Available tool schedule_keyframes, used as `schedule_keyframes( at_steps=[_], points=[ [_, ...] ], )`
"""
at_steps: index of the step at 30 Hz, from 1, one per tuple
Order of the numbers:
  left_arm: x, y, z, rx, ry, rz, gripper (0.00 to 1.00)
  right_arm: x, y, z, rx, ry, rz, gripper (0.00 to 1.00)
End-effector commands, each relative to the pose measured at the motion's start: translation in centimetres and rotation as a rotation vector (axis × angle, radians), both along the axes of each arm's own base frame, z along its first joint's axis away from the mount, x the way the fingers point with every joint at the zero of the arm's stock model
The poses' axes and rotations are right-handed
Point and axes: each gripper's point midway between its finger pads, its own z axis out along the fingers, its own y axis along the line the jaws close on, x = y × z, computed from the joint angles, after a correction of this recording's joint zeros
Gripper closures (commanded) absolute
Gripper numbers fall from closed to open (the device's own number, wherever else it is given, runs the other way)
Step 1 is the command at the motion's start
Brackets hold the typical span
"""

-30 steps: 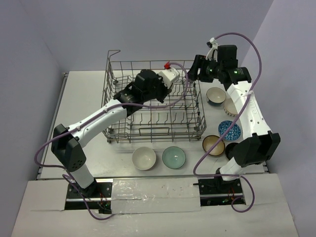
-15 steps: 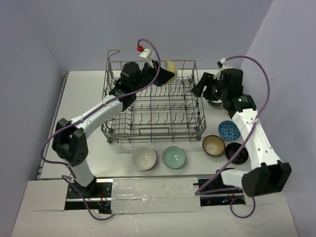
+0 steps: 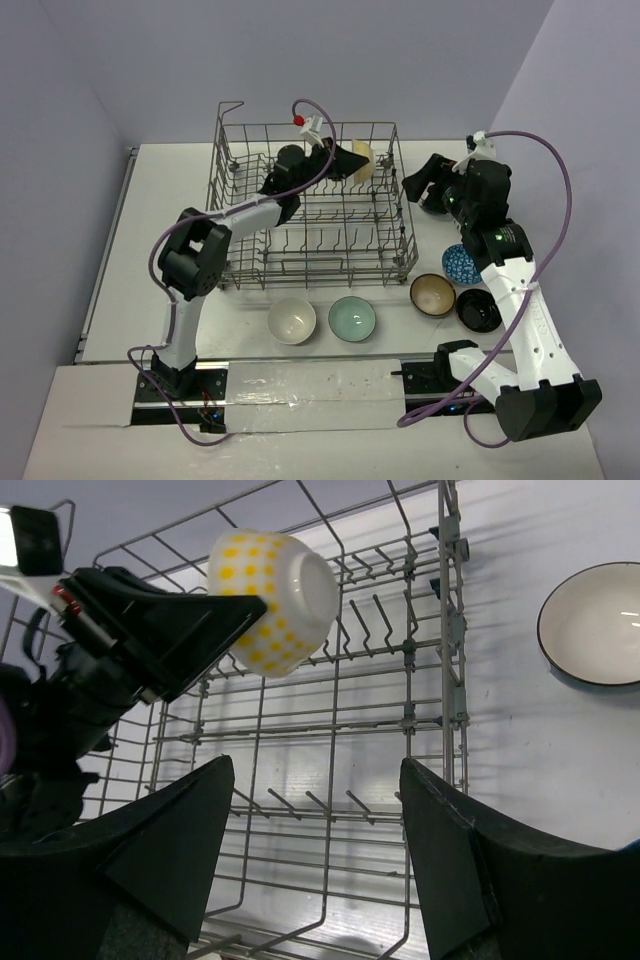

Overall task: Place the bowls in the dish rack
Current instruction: Insert the bowl into the dish rack.

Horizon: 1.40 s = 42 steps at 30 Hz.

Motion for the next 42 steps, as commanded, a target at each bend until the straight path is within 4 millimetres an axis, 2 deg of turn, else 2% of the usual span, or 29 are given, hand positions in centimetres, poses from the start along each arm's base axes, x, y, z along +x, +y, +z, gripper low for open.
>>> schedule_keyframes(
  at_steps=[1,3,5,6,9,14,15,17,21,22,33,42],
  points=[
    [0.4,0.4,9.2,-0.218,-0.182,-0.014,1.0,0.2,-0.3,0.8,0.008,-0.046,-0.015,0.25],
    [0.8,0.2,9.8,-0.234,-0.186,-0.017,1.0,0.3,-0.1,0.6,0.01,-0.039,-0.008,0.25],
    [1.4,-0.4,8.9,-0.229,-0.169,-0.024,1.0,0.3,0.0,0.3,0.01,-0.029,0.0,0.25],
    [1.5,-0.5,9.7,-0.244,-0.177,-0.027,1.0,0.4,0.1,0.1,0.012,-0.023,0.004,0.25],
    [2.5,-1.1,8.8,-0.244,-0.159,-0.033,1.0,0.5,0.3,-0.5,0.014,-0.011,0.012,0.25],
    [3.0,-1.7,9.0,-0.278,-0.143,-0.057,1.0,0.6,0.4,-0.6,0.016,-0.005,0.016,0.25],
    [3.2,-2.0,8.2,-0.274,-0.13,-0.064,1.0,0.6,0.4,-0.6,0.018,-0.006,0.016,0.25],
    [3.3,-2.3,8.5,-0.279,-0.133,-0.068,1.0,0.6,0.3,-0.4,0.016,-0.011,0.012,0.25],
    [4.0,-2.9,7.4,-0.269,-0.113,-0.075,1.0,0.5,0.3,-0.4,0.015,-0.014,0.012,0.25],
    [3.9,-3.1,8.0,-0.277,-0.12,-0.08,1.0,0.5,0.3,-0.5,0.016,-0.013,0.015,0.25],
    [5.0,-5.1,5.8,-0.248,-0.095,-0.054,1.0,0.5,0.8,-0.6,0.025,-0.005,0.039,0.24],
    [5.5,-5.3,4.6,-0.235,-0.091,-0.023,1.0,0.7,1.1,-1.3,0.031,0.014,0.053,0.24]
  ],
)
